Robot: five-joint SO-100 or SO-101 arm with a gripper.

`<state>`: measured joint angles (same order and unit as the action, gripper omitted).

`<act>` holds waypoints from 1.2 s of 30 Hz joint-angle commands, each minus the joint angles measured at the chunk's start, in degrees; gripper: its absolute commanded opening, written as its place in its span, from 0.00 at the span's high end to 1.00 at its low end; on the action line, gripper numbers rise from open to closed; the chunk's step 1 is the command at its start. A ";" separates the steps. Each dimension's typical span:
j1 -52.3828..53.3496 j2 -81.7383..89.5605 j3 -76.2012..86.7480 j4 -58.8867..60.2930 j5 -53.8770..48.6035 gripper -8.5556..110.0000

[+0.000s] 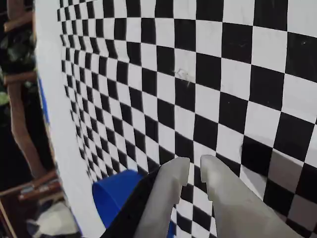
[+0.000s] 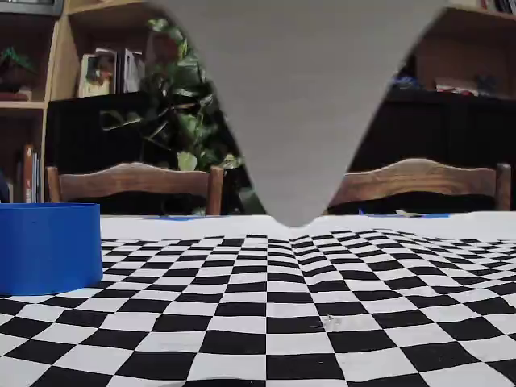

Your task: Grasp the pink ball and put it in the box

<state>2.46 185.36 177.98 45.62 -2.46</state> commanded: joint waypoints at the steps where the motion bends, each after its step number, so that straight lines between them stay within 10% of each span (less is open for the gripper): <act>1: -0.35 0.97 0.44 0.00 0.09 0.93; 36: 0.18 0.53 0.44 -32.70 -0.18 0.93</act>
<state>2.46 185.36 177.98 14.77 -2.46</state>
